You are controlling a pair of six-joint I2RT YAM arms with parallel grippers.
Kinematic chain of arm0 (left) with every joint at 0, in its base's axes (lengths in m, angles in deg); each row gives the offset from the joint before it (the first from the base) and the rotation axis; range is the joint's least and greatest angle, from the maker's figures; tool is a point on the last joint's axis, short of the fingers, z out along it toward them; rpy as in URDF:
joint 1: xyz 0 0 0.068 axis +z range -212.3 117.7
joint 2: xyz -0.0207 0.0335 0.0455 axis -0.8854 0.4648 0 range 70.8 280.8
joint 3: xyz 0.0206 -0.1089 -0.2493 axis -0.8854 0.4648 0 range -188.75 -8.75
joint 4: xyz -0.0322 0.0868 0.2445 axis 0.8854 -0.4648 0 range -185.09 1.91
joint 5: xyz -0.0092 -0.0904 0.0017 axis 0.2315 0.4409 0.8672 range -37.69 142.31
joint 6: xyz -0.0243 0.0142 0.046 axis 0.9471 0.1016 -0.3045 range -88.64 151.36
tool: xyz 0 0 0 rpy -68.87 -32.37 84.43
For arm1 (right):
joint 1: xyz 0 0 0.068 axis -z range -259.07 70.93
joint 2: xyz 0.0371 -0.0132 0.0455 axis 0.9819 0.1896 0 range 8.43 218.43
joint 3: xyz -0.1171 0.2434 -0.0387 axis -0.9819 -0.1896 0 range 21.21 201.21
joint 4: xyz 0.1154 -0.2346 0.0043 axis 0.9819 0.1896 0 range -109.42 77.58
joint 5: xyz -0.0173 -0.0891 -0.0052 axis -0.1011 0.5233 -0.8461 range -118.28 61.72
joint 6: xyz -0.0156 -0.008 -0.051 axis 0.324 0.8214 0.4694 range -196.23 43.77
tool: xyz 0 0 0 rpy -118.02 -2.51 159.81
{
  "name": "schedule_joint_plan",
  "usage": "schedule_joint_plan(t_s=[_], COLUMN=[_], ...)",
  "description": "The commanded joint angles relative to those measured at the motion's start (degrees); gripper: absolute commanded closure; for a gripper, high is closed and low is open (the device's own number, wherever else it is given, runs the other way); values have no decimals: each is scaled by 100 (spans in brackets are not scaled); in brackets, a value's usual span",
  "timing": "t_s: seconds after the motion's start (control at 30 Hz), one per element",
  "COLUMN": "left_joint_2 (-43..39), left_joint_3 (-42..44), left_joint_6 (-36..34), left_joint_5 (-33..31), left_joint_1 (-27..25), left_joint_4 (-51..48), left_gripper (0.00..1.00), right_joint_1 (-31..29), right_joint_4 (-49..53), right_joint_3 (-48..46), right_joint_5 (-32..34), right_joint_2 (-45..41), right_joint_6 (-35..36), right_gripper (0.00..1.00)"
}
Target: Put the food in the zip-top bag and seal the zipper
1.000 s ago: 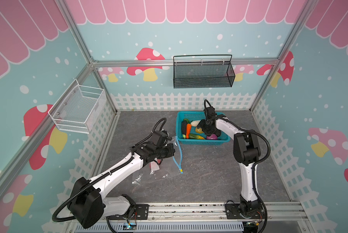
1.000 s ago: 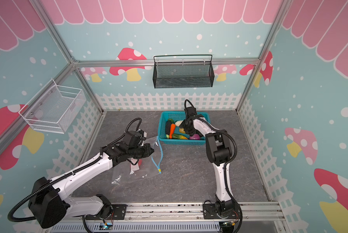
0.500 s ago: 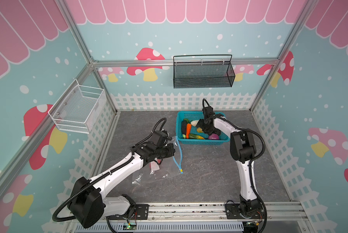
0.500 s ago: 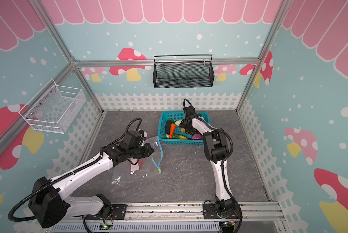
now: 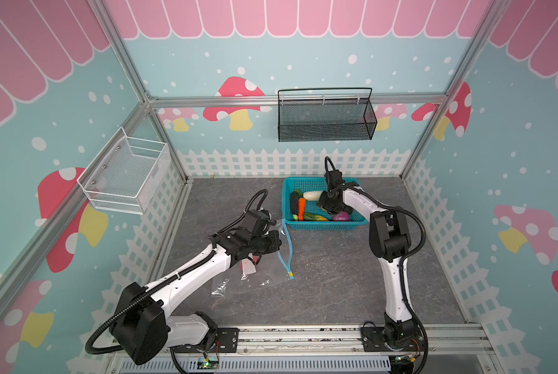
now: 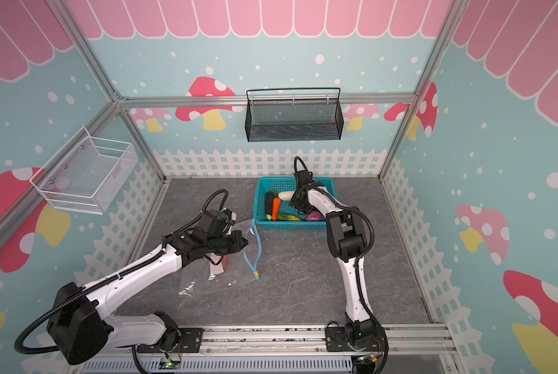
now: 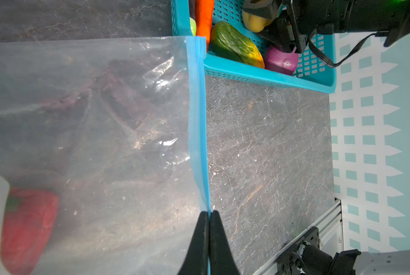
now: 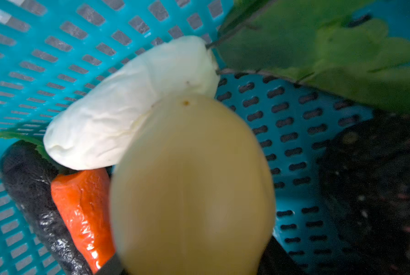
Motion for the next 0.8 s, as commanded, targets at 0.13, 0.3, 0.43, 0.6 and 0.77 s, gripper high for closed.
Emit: schedule_joint_plan(t_s=[0.13, 0.3, 0.43, 0.6, 0.77], left_joint_2=[-3, 9, 27, 41, 78], left_joint_3=[36, 50, 30, -19, -41], left_joint_6=[107, 135, 160, 174, 177], left_joint_5=[82, 82, 80, 81, 61], left_joint_1=[34, 38, 36, 37, 37], left_joint_4=[89, 90, 90, 92, 83], left_gripper=[100, 100, 100, 100, 100], right_joint_1=[-4, -4, -4, -13, -21], right_joint_4=[-178, -405, -550, -701, -1076], right_joint_3=[-166, -495, -789, -1163, -1849], right_joint_5=[-25, -100, -119, -417, -523], right_joint_2=[-715, -1062, -1287, -1602, -2165], right_joint_6=[525, 854, 1185, 1627, 1873], right_gripper=[46, 49, 49, 49, 51])
